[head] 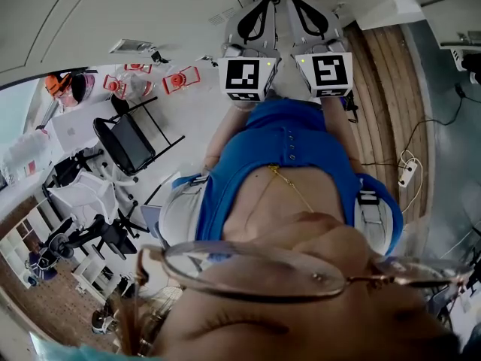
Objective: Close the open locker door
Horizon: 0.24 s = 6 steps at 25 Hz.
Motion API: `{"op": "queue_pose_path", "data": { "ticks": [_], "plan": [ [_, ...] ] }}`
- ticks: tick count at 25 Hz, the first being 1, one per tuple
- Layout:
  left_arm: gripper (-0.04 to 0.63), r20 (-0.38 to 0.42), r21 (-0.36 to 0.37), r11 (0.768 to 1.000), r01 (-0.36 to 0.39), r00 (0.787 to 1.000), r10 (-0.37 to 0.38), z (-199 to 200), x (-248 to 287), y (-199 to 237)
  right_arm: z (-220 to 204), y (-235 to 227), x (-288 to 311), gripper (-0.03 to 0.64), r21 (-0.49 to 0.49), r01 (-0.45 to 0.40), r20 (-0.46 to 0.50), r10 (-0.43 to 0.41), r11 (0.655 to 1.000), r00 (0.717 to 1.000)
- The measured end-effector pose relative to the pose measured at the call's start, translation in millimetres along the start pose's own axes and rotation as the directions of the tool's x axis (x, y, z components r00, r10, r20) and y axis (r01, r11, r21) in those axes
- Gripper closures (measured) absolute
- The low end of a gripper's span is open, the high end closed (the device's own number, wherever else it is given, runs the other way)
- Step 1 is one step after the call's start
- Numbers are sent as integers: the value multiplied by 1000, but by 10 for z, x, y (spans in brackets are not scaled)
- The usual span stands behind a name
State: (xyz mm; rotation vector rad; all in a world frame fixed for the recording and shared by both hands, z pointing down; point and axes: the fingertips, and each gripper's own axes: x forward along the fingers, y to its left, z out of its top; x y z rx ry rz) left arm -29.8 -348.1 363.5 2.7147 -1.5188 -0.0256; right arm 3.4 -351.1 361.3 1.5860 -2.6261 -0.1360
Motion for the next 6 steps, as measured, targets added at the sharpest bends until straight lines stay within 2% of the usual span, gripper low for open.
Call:
{"op": "queue_pose_path", "data": {
  "ticks": [6],
  "plan": [
    [595,-1,19,999,-26,1000,26,-15,-4,-87,25,-84,-107,615,-6,-10,7,10,1000,1000]
  ]
}}
